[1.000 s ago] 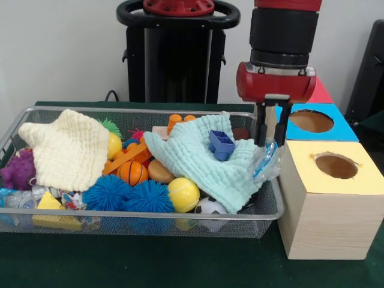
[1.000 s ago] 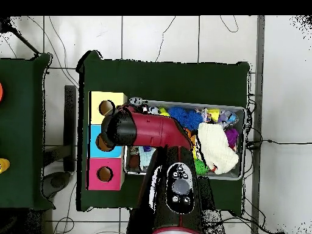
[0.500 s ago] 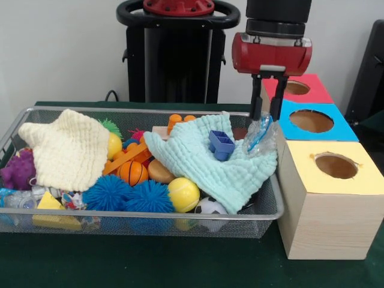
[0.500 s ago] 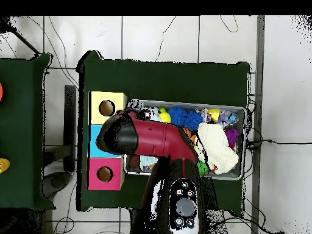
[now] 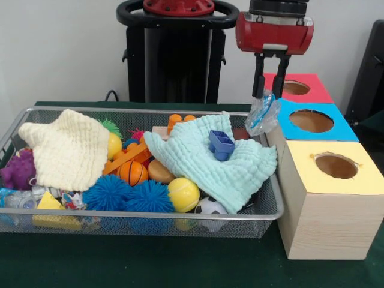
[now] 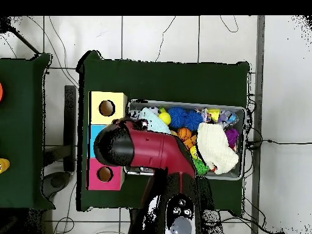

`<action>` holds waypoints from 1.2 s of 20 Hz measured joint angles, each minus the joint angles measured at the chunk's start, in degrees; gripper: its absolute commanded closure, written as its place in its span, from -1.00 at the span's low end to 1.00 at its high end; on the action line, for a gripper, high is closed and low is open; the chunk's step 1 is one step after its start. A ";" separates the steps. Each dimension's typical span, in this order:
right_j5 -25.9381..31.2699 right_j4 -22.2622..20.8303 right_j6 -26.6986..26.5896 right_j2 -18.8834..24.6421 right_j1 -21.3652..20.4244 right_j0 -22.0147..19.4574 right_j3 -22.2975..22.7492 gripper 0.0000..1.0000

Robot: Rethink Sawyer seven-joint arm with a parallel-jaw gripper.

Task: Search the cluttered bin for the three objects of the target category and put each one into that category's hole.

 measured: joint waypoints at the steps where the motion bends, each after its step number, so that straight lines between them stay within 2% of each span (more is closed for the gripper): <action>1: 0.91 0.35 0.01 -0.46 -0.70 0.84 0.61 1.00; 12: 3.94 2.56 0.35 -2.39 -2.81 5.38 2.01 1.00; 24: 3.93 4.83 0.35 -2.71 -2.09 6.04 2.02 1.00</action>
